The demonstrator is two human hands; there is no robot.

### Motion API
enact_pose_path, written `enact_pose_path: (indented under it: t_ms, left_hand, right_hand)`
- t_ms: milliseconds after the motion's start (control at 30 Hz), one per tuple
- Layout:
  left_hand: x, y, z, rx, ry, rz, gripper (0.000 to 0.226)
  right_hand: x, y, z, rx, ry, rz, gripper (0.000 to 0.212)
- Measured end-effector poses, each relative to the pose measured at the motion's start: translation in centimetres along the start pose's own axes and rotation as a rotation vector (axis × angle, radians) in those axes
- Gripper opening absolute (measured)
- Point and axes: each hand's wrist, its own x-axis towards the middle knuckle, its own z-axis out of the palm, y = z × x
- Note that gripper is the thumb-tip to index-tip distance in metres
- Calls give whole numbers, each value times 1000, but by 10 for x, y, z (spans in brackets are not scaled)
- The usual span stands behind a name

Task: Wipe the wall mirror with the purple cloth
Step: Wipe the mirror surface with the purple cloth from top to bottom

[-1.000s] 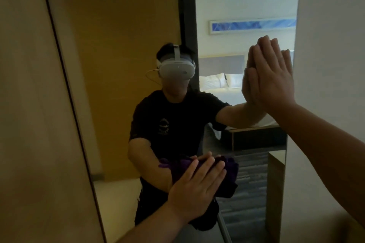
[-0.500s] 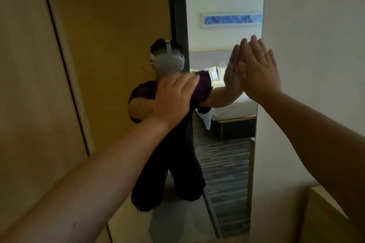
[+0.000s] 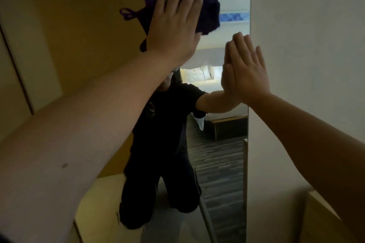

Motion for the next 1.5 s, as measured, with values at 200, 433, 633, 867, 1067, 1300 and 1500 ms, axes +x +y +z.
enact_pose_path:
  t_ms: [200, 433, 633, 867, 1067, 1300, 1500]
  left_hand:
    - [-158, 72, 32, -79, -92, 262, 71]
    - [-300, 142, 60, -161, -244, 435, 58]
    - [-251, 116, 39, -426, -151, 405, 36]
    - [-67, 73, 3, -406, 181, 108, 47]
    - [51, 54, 2, -149, 148, 4, 56]
    - [-17, 95, 25, -18, 83, 192, 60]
    - [-222, 179, 67, -117, -117, 570, 63]
  right_hand:
    - [-1, 1, 11, 119, 113, 25, 54]
    - [-15, 9, 0, 30, -17, 48, 53]
    - [-49, 52, -22, 36, -116, 301, 60]
    - [-53, 70, 10, 44, -279, 370, 62]
    - [-58, 78, 30, 0, -197, 356, 62]
    - [-60, 84, 49, -7, -83, 342, 63]
    - [-62, 87, 50, 49, 19, 310, 64]
